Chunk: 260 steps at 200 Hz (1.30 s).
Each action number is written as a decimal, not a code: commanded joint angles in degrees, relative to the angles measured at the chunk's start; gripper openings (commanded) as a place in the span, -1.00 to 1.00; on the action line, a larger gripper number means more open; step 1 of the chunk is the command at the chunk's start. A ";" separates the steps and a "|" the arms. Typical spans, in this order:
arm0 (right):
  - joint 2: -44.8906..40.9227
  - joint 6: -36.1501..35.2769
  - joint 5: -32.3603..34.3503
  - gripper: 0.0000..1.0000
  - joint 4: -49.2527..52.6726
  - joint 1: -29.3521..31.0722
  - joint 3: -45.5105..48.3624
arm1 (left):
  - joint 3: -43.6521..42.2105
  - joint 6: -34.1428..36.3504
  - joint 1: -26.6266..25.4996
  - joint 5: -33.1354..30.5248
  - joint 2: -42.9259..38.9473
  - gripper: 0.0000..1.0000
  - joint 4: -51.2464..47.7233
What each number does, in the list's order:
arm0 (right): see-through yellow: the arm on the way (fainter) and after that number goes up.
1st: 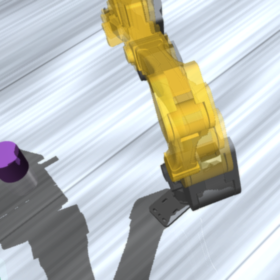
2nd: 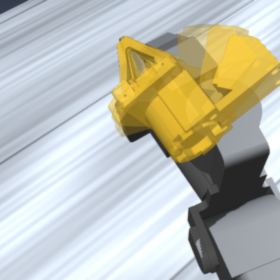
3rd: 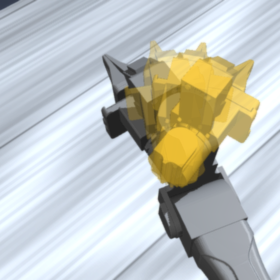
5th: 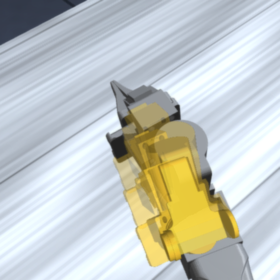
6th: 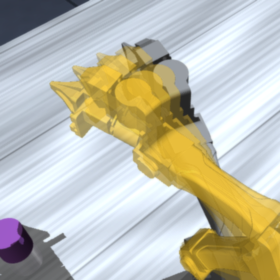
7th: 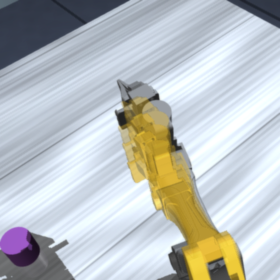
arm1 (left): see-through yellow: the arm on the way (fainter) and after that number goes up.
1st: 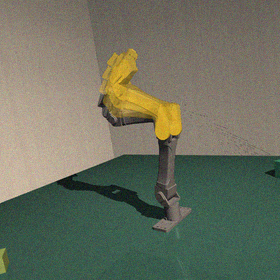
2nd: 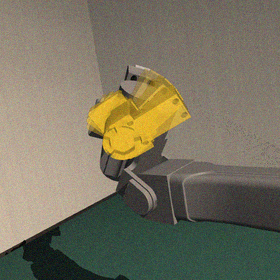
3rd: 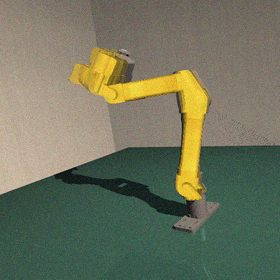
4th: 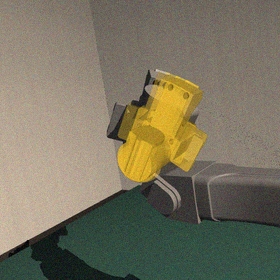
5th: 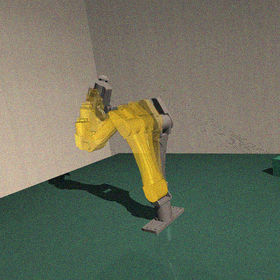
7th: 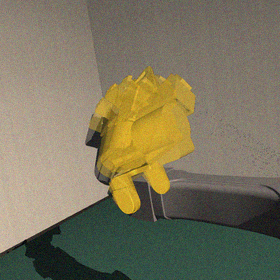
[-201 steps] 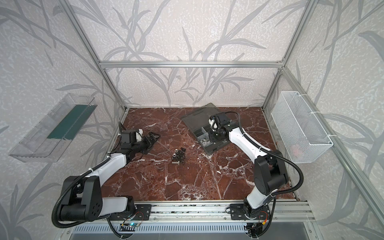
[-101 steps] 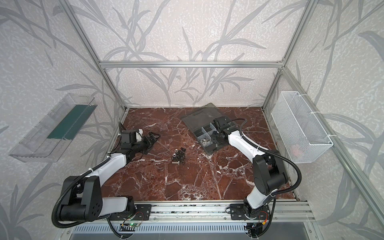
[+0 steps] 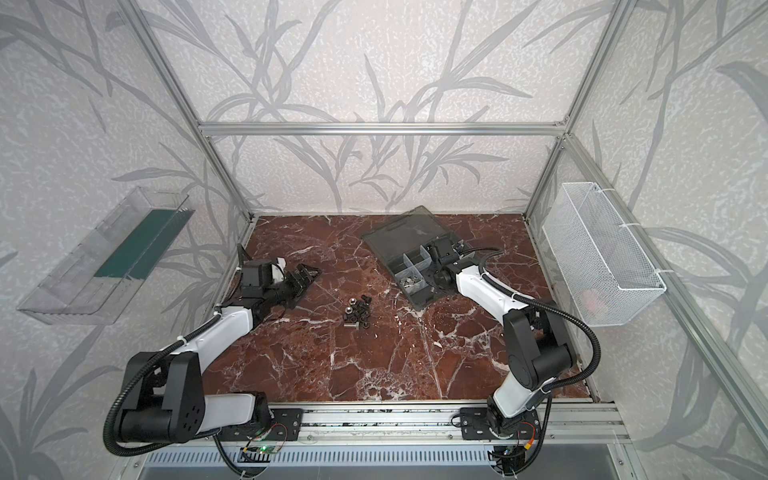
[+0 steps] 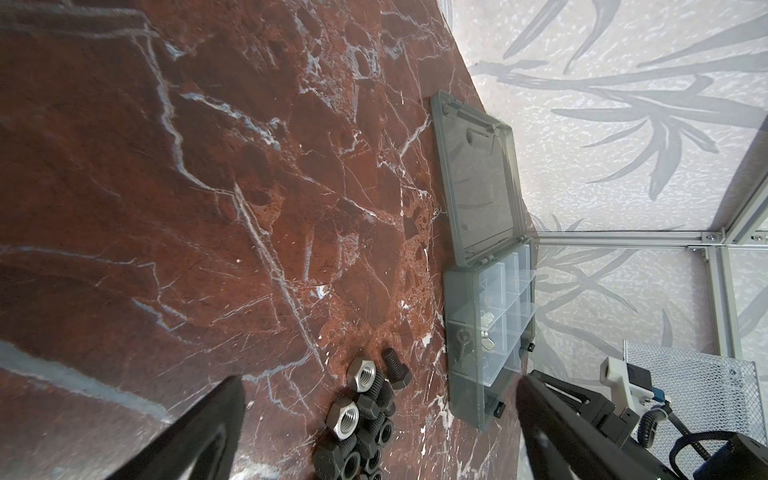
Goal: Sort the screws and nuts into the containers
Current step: 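Lower the bolt into an empty organizer compartment and open the right gripper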
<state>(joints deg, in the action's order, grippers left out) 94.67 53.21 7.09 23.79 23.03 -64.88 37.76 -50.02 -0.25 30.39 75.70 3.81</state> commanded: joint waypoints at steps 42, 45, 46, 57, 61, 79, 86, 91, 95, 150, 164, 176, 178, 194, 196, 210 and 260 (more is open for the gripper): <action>2.77 4.14 1.31 -1.00 -2.57 0.00 -0.02 | -0.62 -0.25 0.73 1.16 0.50 0.99 1.27; 2.79 4.18 1.41 -1.00 -2.60 0.00 -0.06 | -0.66 -0.25 0.83 1.13 0.50 0.99 1.27; 2.80 4.18 1.42 -1.00 -2.61 0.00 0.02 | -0.67 -0.25 0.80 1.14 0.54 0.99 1.28; 2.80 4.27 1.60 -1.00 -3.05 0.00 0.47 | -0.74 -0.25 0.82 1.25 0.45 0.99 1.39; 2.78 4.20 1.68 -1.00 -3.45 0.00 0.63 | -0.76 -0.25 0.91 1.25 0.41 0.99 1.37; 2.80 4.27 1.96 -0.99 -4.35 0.00 1.47 | -0.76 -0.25 0.94 1.31 0.41 0.99 1.44; 2.80 4.27 1.96 -0.95 -4.65 0.00 1.71 | -0.76 -0.27 0.95 1.33 0.41 0.99 1.46; 2.80 4.27 1.83 -0.89 -4.96 0.00 1.76 | -0.76 -0.34 0.93 1.34 0.40 0.99 1.46; 2.79 4.32 1.79 -0.84 -5.11 0.00 1.86 | -0.82 -0.34 0.95 1.34 0.36 0.99 1.46; 4.66 2.45 0.53 -0.27 -7.45 0.00 2.33 | -1.03 -0.43 1.02 1.33 0.41 0.99 1.63; 4.51 1.93 0.63 0.00 -7.27 0.00 2.33 | -1.02 -0.43 0.99 1.34 0.41 0.99 1.64; 4.22 1.18 0.97 0.12 -6.78 0.00 2.06 | -1.02 -0.43 1.05 1.34 0.41 0.99 1.63; 4.18 1.06 1.12 0.14 -6.69 0.00 2.00 | -1.02 -0.43 1.07 1.34 0.41 0.99 1.68; 3.51 -0.35 1.51 0.22 -5.87 0.00 1.77 | -1.03 -0.46 1.13 1.42 0.41 0.99 1.75; 3.48 -0.66 1.54 0.23 -5.86 0.00 1.78 | -1.02 -0.44 1.11 1.42 0.41 0.99 1.77; 0.85 -4.37 1.65 0.24 -6.44 0.01 2.01 | -1.02 -0.48 1.10 1.38 0.41 0.99 1.64; -3.51 -34.66 -10.92 0.24 -8.64 0.31 0.00 | -0.67 -0.73 1.21 1.34 0.25 0.99 1.43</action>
<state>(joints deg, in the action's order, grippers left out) 94.11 36.80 3.73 15.59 23.00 -62.85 37.28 -50.06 0.60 31.44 75.96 4.78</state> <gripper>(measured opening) 0.622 0.995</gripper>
